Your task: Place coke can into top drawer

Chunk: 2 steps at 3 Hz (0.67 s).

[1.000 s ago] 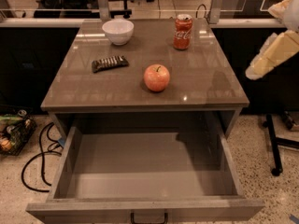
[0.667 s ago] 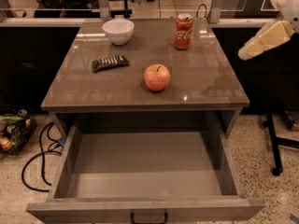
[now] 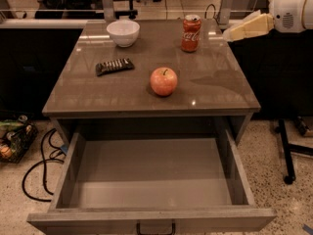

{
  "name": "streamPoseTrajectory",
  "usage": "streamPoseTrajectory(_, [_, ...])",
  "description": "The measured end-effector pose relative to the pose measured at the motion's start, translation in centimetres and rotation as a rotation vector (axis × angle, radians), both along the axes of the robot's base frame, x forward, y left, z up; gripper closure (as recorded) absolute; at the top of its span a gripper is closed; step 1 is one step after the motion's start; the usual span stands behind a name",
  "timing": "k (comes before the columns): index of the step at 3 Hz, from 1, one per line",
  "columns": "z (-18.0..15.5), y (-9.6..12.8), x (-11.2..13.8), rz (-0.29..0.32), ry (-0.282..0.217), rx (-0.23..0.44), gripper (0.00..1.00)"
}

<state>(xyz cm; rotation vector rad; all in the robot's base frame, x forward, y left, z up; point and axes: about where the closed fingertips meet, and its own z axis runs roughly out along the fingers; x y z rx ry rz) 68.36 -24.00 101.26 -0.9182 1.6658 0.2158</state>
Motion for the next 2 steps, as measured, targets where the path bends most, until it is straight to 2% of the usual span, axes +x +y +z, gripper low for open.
streamPoseTrajectory(1, [-0.1,0.0,0.0,0.001,0.002,-0.001,0.00])
streamPoseTrajectory(2, [-0.3,0.5,1.4,-0.006,-0.003,0.020,0.00])
